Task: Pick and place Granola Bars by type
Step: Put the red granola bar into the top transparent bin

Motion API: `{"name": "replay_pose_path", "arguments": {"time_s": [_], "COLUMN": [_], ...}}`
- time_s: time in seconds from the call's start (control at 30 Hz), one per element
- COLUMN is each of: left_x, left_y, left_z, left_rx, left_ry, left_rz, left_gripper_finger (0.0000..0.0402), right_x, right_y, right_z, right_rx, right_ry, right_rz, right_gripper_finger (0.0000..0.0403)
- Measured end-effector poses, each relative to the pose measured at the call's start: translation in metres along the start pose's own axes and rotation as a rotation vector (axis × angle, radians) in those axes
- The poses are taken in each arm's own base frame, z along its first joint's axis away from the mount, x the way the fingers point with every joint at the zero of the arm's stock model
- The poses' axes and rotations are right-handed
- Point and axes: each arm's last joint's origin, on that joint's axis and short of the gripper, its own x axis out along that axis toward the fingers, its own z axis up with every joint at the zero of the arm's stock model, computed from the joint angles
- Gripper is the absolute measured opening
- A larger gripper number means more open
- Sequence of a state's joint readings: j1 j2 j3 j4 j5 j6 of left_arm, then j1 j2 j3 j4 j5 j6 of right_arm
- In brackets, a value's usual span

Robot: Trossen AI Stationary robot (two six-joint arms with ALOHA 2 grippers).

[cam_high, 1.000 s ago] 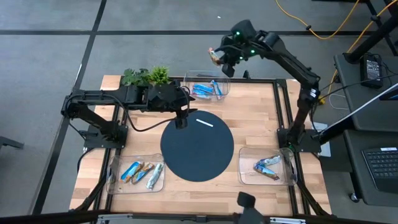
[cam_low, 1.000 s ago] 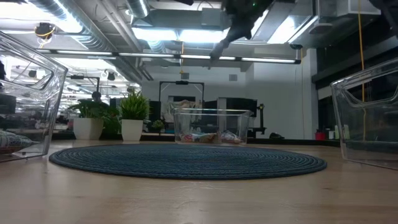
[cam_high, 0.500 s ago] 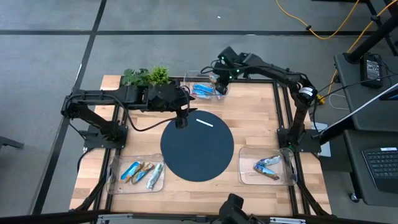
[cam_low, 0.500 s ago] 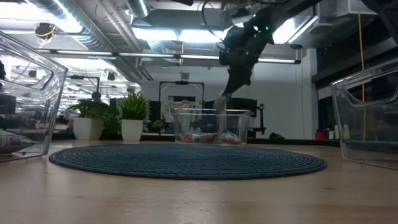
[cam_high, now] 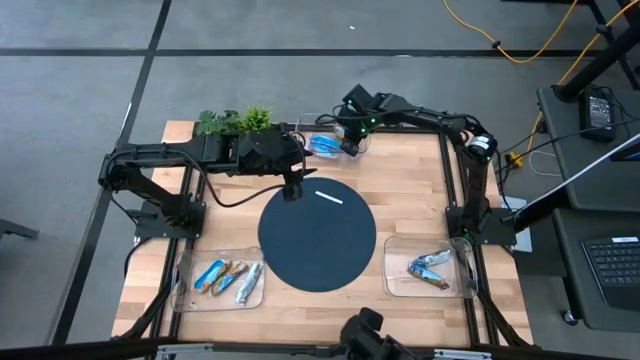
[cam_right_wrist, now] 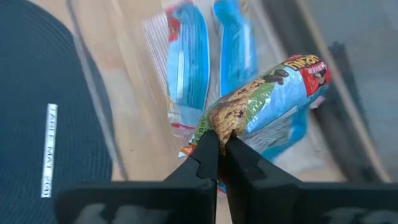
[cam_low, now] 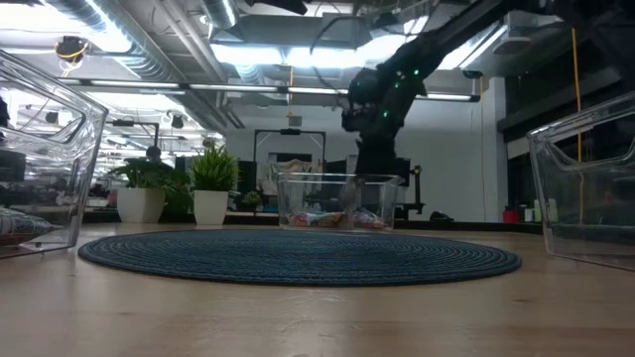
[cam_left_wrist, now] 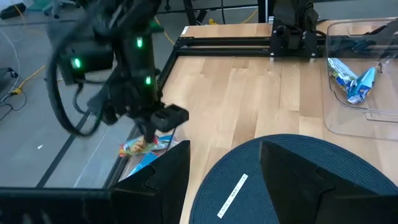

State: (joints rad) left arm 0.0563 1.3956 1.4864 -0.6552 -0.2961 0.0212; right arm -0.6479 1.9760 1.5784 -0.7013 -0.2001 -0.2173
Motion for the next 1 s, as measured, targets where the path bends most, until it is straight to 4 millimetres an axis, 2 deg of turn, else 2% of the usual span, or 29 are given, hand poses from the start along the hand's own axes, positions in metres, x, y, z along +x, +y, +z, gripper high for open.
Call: {"name": "replay_pose_path", "arguments": {"time_s": [0.1, 0.2, 0.8, 0.9, 1.0], "left_x": [0.000, 0.000, 0.000, 0.000, 0.000], "left_y": [0.000, 0.000, 0.000, 0.000, 0.000], "left_z": [0.000, 0.000, 0.000, 0.000, 0.000], "left_rx": [0.000, -0.003, -0.008, -0.008, -0.008], "left_ry": [0.000, 0.000, 0.000, 0.000, 0.000], "left_rz": [0.000, 0.000, -0.001, -0.002, -0.002], "left_gripper_finger": [0.0184, 0.0184, 0.0184, 0.0184, 0.0184], "right_x": [0.015, 0.019, 0.021, 0.019, 0.011], "right_y": [-0.002, -0.003, -0.004, -0.003, -0.003], "right_z": [-0.003, -0.004, -0.002, -0.002, 0.003], "right_rx": [0.006, 0.011, 0.006, 0.009, 0.009], "right_ry": [0.032, 0.040, 0.020, 0.035, 0.042], "right_rz": [0.008, 0.011, 0.008, 0.011, 0.013], "right_gripper_finger": [0.0014, 0.0014, 0.0017, 0.0042, 0.0090]}}
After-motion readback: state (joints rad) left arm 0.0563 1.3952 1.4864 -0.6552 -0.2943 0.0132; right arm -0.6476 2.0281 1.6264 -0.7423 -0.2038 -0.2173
